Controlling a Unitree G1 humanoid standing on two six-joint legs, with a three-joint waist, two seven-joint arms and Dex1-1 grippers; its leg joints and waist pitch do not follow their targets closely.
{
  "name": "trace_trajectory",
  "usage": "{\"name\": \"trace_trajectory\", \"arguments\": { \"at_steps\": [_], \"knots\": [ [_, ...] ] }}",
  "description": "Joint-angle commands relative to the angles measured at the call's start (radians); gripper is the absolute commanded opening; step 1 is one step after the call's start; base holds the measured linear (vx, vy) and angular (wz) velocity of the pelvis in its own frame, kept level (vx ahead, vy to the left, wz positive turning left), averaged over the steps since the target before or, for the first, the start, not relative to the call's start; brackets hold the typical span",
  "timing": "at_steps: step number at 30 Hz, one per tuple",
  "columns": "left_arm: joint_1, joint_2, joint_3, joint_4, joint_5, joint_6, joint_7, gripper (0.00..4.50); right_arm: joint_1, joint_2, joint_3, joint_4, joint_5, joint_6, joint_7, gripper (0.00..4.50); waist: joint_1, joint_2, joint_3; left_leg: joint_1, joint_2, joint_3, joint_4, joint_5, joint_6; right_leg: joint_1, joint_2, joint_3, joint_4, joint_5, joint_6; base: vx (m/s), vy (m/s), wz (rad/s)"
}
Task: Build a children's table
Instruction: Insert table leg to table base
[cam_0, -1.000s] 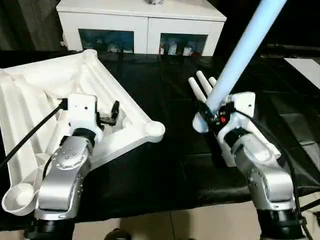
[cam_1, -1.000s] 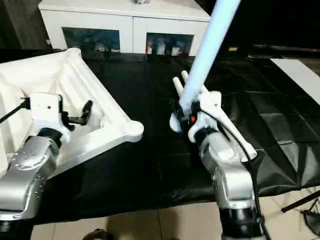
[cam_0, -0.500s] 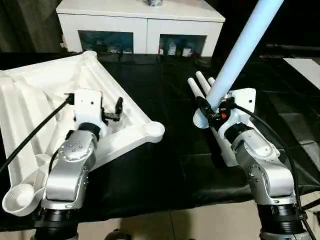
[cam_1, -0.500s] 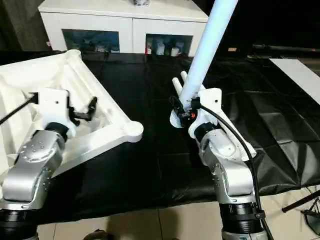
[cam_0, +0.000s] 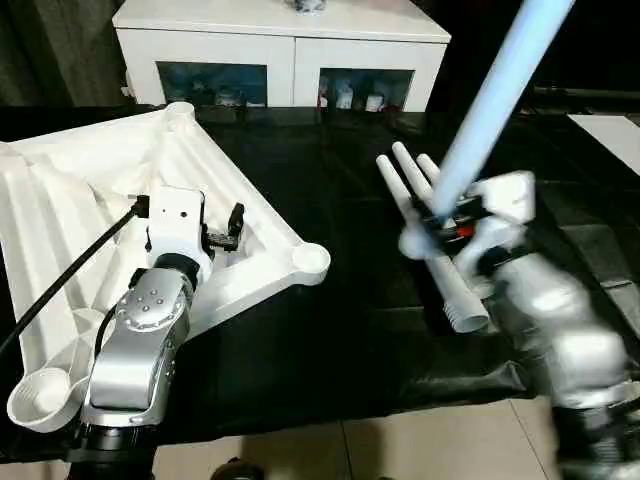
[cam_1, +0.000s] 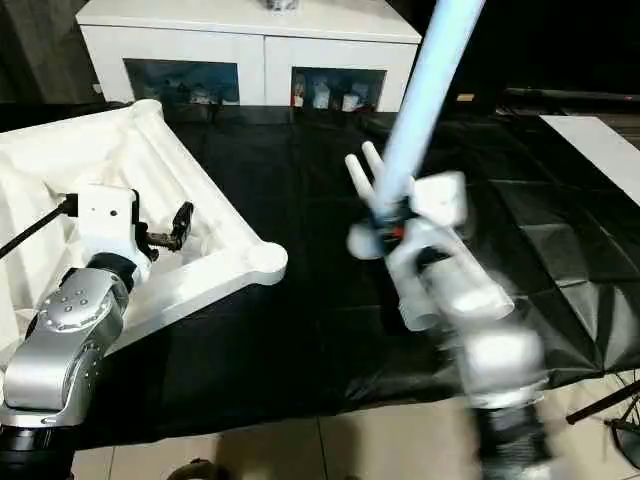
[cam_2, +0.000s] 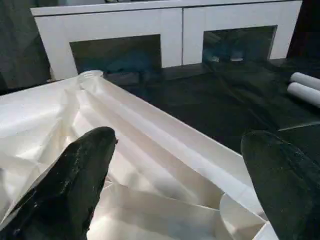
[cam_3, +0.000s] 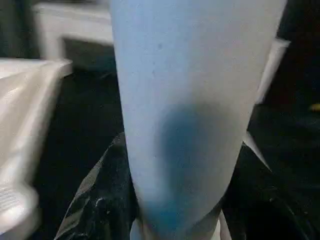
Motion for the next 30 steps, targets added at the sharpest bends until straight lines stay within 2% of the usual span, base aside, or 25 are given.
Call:
{"name": "trace_trajectory", "arguments": {
  "at_steps": [1, 2, 3, 5, 7, 8, 9, 10, 11, 12, 14, 16, 18, 19, 20, 21, 23, 24, 25, 26, 28, 30],
  "knots": [
    [-0.005, -0.001, -0.005, 0.002, 0.003, -0.001, -0.010, 4.50, -0.037, -0.023, -0.041, 0.034, 0.002, -0.020, 0.010, 1.85, -0.009, 0.011, -0.067, 0.037, 0.046, -0.028, -0.077, -0.340, -0.065, 0.023, -0.051, 0.036, -0.088, -0.268, -0.094, 0.000, 0.000, 0.00],
    [-0.008, 0.000, -0.004, 0.006, 0.000, -0.006, -0.014, 4.50, -0.047, -0.027, -0.048, 0.040, 0.003, -0.023, 0.007, 1.85, -0.009, 0.022, -0.067, 0.037, 0.044, -0.029, -0.077, -0.339, -0.065, 0.024, -0.052, 0.036, -0.087, -0.269, -0.098, 0.000, 0.000, 0.00],
    [-0.011, 0.000, -0.001, 0.012, -0.003, -0.011, -0.019, 4.50, -0.054, -0.027, -0.050, 0.042, 0.004, -0.024, 0.003, 1.85, -0.013, 0.015, -0.067, 0.035, 0.045, -0.028, -0.076, -0.330, -0.061, 0.024, -0.050, 0.035, -0.089, -0.258, -0.100, 0.000, 0.000, 0.00],
    [-0.015, 0.002, -0.001, 0.018, 0.000, -0.012, -0.020, 4.50, -0.057, -0.014, -0.053, 0.034, 0.014, -0.018, -0.007, 1.85, -0.015, 0.028, -0.069, 0.033, 0.044, -0.030, -0.076, -0.316, -0.057, 0.026, -0.049, 0.035, -0.084, -0.224, -0.111, 0.000, 0.000, 0.00],
    [-0.017, 0.002, 0.001, 0.024, -0.003, -0.021, -0.025, 4.50, -0.041, 0.008, -0.035, 0.011, 0.022, -0.016, -0.018, 1.85, -0.022, 0.025, -0.071, 0.031, 0.044, -0.030, -0.077, -0.317, -0.050, 0.028, -0.049, 0.034, -0.084, -0.211, -0.127, 0.000, 0.000, 0.00],
    [-0.009, 0.007, -0.003, 0.024, 0.012, -0.033, -0.020, 4.50, -0.002, 0.040, -0.006, -0.019, 0.018, -0.014, -0.030, 1.85, -0.022, 0.027, -0.071, 0.030, 0.045, -0.031, -0.077, -0.317, -0.049, 0.029, -0.049, 0.033, -0.084, -0.211, -0.130, 0.000, 0.000, 0.00],
    [0.001, 0.006, 0.000, 0.016, 0.010, -0.031, -0.019, 4.50, 0.027, 0.065, 0.006, -0.036, 0.018, -0.013, -0.040, 1.85, -0.019, 0.022, -0.070, 0.031, 0.046, -0.030, -0.078, -0.316, -0.044, 0.028, -0.050, 0.034, -0.085, -0.212, -0.132, 0.000, 0.000, 0.00],
    [0.001, 0.006, 0.000, 0.016, 0.010, -0.031, -0.019, 4.50, 0.027, 0.065, 0.006, -0.036, 0.018, -0.013, -0.040, 1.85, -0.019, 0.028, -0.071, 0.030, 0.047, -0.031, -0.080, -0.311, -0.045, 0.028, -0.051, 0.034, -0.085, -0.204, -0.135, 0.000, 0.000, 0.00],
    [0.025, 0.013, 0.001, 0.003, 0.024, -0.030, -0.009, 4.50, 0.064, 0.092, 0.023, -0.054, 0.008, -0.017, -0.057, 1.85, -0.018, 0.037, -0.072, 0.031, 0.047, -0.033, -0.080, -0.317, -0.047, 0.028, -0.051, 0.033, -0.082, -0.201, -0.138, 0.000, 0.000, 0.00],
    [0.063, 0.016, 0.013, -0.019, 0.038, -0.033, 0.009, 4.50, 0.112, 0.130, 0.039, -0.080, 0.000, -0.025, -0.085, 1.85, -0.020, 0.035, -0.071, 0.033, 0.049, -0.034, -0.083, -0.328, -0.051, 0.027, -0.049, 0.032, -0.084, -0.196, -0.140, 0.000, 0.000, 0.00],
    [0.086, 0.003, 0.033, -0.036, 0.037, -0.045, 0.029, 4.50, 0.136, 0.152, 0.046, -0.096, -0.008, -0.035, -0.106, 1.85, -0.020, 0.036, -0.070, 0.030, 0.051, -0.035, -0.086, -0.335, -0.053, 0.029, -0.050, 0.032, -0.084, -0.189, -0.142, 0.000, 0.000, 0.00],
    [0.119, -0.006, 0.049, -0.067, 0.042, -0.073, 0.044, 4.50, 0.158, 0.187, 0.051, -0.116, 0.002, -0.043, -0.119, 1.85, -0.018, 0.040, -0.072, 0.035, 0.051, -0.034, -0.085, -0.342, -0.055, 0.026, -0.048, 0.033, -0.083, -0.198, -0.141, 0.000, 0.000, 0.00],
    [0.131, -0.012, 0.055, -0.086, 0.045, -0.087, 0.052, 4.50, 0.160, 0.202, 0.051, -0.121, 0.018, -0.041, -0.114, 1.85, -0.017, 0.043, -0.066, 0.036, 0.052, -0.034, -0.089, -0.372, -0.053, 0.022, -0.050, 0.033, -0.089, -0.233, -0.131, 0.000, 0.000, 0.00],
    [0.134, -0.019, 0.060, -0.095, 0.042, -0.090, 0.057, 4.50, 0.159, 0.207, 0.051, -0.122, 0.023, -0.041, -0.112, 1.85, -0.015, 0.043, -0.065, 0.039, 0.052, -0.034, -0.089, -0.389, -0.058, 0.019, -0.049, 0.034, -0.092, -0.256, -0.120, 0.000, 0.000, 0.00],
    [0.136, -0.029, 0.065, -0.110, 0.038, -0.095, 0.067, 4.50, 0.158, 0.207, 0.055, -0.125, 0.025, -0.038, -0.103, 1.85, -0.015, 0.035, -0.064, 0.040, 0.053, -0.034, -0.090, -0.395, -0.059, 0.018, -0.049, 0.034, -0.094, -0.265, -0.116, 0.000, 0.000, 0.00],
    [0.139, -0.034, 0.062, -0.124, 0.038, -0.093, 0.070, 4.50, 0.156, 0.206, 0.059, -0.125, 0.027, -0.037, -0.094, 1.85, -0.011, 0.040, -0.062, 0.041, 0.053, -0.035, -0.091, -0.405, -0.064, 0.017, -0.051, 0.035, -0.095, -0.279, -0.111, 0.000, 0.000, 0.00],
    [0.144, -0.034, 0.054, -0.133, 0.042, -0.089, 0.069, 4.50, 0.155, 0.206, 0.060, -0.124, 0.032, -0.035, -0.087, 1.85, -0.011, 0.034, -0.061, 0.039, 0.051, -0.035, -0.091, -0.416, -0.065, 0.017, -0.052, 0.035, -0.097, -0.310, -0.097, 0.000, 0.000, 0.00],
    [0.154, -0.035, 0.043, -0.137, 0.049, -0.093, 0.069, 4.50, 0.150, 0.199, 0.058, -0.115, 0.033, -0.030, -0.081, 1.85, -0.011, 0.034, -0.060, 0.037, 0.050, -0.036, -0.091, -0.418, -0.066, 0.017, -0.053, 0.035, -0.098, -0.327, -0.087, 0.000, 0.000, 0.00],
    [0.154, -0.035, 0.043, -0.137, 0.049, -0.093, 0.069, 4.50, 0.150, 0.199, 0.058, -0.115, 0.033, -0.030, -0.081, 1.85, -0.011, 0.025, -0.060, 0.036, 0.050, -0.036, -0.090, -0.412, -0.063, 0.017, -0.055, 0.035, -0.099, -0.347, -0.078, 0.000, 0.000, 0.00],
    [0.166, -0.038, 0.037, -0.140, 0.049, -0.101, 0.067, 4.50, 0.143, 0.191, 0.057, -0.103, 0.032, -0.031, -0.072, 1.85, -0.010, 0.028, -0.060, 0.037, 0.050, -0.035, -0.090, -0.409, -0.063, 0.015, -0.055, 0.036, -0.100, -0.352, -0.075, 0.000, 0.000, 0.00],
    [0.174, -0.046, 0.037, -0.141, 0.050, -0.116, 0.071, 4.50, 0.136, 0.184, 0.058, -0.091, 0.026, -0.037, -0.065, 1.85, -0.013, 0.021, -0.060, 0.033, 0.049, -0.036, -0.090, -0.401, -0.060, 0.017, -0.057, 0.034, -0.101, -0.373, -0.065, 0.000, 0.000, 0.00],
    [0.172, -0.055, 0.045, -0.140, 0.056, -0.118, 0.079, 4.50, 0.126, 0.180, 0.057, -0.075, 0.022, -0.040, -0.059, 1.85, -0.015, 0.025, -0.060, 0.034, 0.048, -0.036, -0.089, -0.402, -0.062, 0.014, -0.055, 0.035, -0.103, -0.370, -0.064, 0.000, 0.000, 0.00]
  ]
}}
